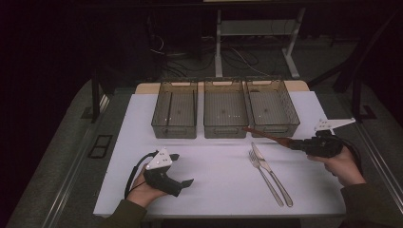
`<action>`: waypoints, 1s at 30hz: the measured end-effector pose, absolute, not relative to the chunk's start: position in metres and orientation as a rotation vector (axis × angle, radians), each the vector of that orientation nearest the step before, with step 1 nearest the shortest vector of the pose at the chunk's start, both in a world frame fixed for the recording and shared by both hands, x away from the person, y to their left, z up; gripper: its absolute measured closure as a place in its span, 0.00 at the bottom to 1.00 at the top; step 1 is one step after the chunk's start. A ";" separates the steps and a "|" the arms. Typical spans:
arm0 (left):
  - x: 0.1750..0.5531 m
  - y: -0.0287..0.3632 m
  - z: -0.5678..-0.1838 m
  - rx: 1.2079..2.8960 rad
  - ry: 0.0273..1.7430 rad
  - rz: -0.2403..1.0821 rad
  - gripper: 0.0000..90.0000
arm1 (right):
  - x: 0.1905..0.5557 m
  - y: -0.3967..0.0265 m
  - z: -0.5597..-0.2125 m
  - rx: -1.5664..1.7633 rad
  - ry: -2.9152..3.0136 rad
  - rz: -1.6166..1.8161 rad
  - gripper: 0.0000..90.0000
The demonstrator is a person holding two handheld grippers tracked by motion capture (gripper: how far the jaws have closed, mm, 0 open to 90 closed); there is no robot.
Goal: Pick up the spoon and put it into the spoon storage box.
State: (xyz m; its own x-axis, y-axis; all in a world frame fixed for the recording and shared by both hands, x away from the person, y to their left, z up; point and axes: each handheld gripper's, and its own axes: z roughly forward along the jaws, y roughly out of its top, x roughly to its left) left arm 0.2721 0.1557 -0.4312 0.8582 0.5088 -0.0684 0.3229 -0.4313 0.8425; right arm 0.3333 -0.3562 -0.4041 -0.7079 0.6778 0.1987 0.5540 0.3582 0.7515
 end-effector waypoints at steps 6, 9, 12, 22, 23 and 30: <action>0.272 0.156 -0.431 2.052 0.607 0.241 0.00 | 0.343 -0.348 -0.394 1.167 2.421 1.262 0.89; 0.273 0.156 -0.431 2.057 0.606 0.241 0.00 | 0.348 -0.342 -0.388 1.183 2.398 1.258 0.90; 0.272 0.155 -0.432 2.057 0.607 0.241 0.00 | 0.352 -0.334 -0.384 1.184 2.378 1.241 0.90; 0.272 0.156 -0.432 2.049 0.612 0.239 0.00 | 0.373 -0.300 -0.374 1.182 2.360 1.226 0.90; 0.272 0.156 -0.432 2.048 0.612 0.239 0.00 | 0.375 -0.296 -0.374 1.185 2.357 1.217 0.90; 0.271 0.157 -0.432 2.045 0.611 0.240 0.00 | 0.396 -0.271 -0.371 1.205 2.351 1.192 0.90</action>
